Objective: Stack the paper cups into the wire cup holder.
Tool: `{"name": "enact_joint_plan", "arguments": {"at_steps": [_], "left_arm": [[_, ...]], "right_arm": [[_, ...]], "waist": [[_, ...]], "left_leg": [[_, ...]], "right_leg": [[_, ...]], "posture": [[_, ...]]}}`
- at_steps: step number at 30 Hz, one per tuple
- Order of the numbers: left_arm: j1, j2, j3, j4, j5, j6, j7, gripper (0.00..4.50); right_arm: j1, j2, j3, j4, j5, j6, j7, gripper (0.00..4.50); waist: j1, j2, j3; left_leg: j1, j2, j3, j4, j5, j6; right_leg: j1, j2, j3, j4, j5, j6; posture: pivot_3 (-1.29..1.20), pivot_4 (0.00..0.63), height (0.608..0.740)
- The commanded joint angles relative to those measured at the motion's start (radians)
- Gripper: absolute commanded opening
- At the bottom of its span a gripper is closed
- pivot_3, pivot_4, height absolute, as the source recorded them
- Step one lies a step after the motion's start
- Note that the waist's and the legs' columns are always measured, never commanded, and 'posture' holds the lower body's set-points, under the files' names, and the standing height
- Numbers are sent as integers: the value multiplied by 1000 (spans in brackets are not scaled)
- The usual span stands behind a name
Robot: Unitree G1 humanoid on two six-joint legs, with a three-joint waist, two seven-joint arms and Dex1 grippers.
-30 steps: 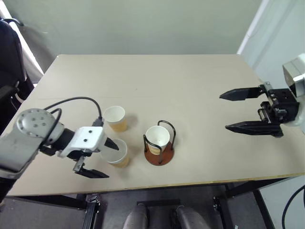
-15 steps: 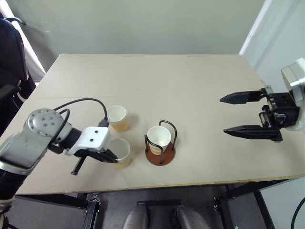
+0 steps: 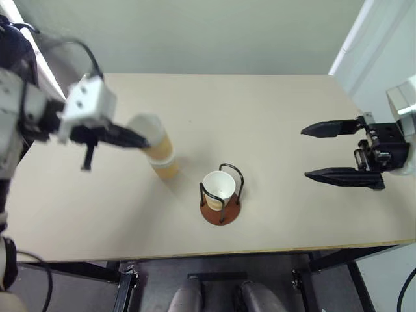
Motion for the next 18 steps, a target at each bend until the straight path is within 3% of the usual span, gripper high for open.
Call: {"name": "enact_joint_plan", "arguments": {"at_steps": [1,8,18], "left_arm": [[-133,-72,-56,60,-10,-63,-36,52],[-234,-220,-161,29,-145,-56,-36,52],[-268,-143,-339,-37,-325,-105,-36,52]], "right_arm": [[-10,-12,-13,-12,-2,-26,-9,4500],[9,-14,-15,-35,-1,-33,-41,4500],[73,-31,-48,-76,15,-30,-82,4500]], "waist": [[2,0,0],[2,0,0],[-2,0,0]], "left_leg": [[0,0,0,0,0,0],[-2,-2,0,1,-1,2],[-2,-2,1,2,-1,3]], "right_leg": [[0,0,0,0,0,1],[0,-2,0,-1,0,6],[1,-1,1,-1,-3,11]], "posture": [[0,150,740],[0,150,740],[0,150,740]]}}
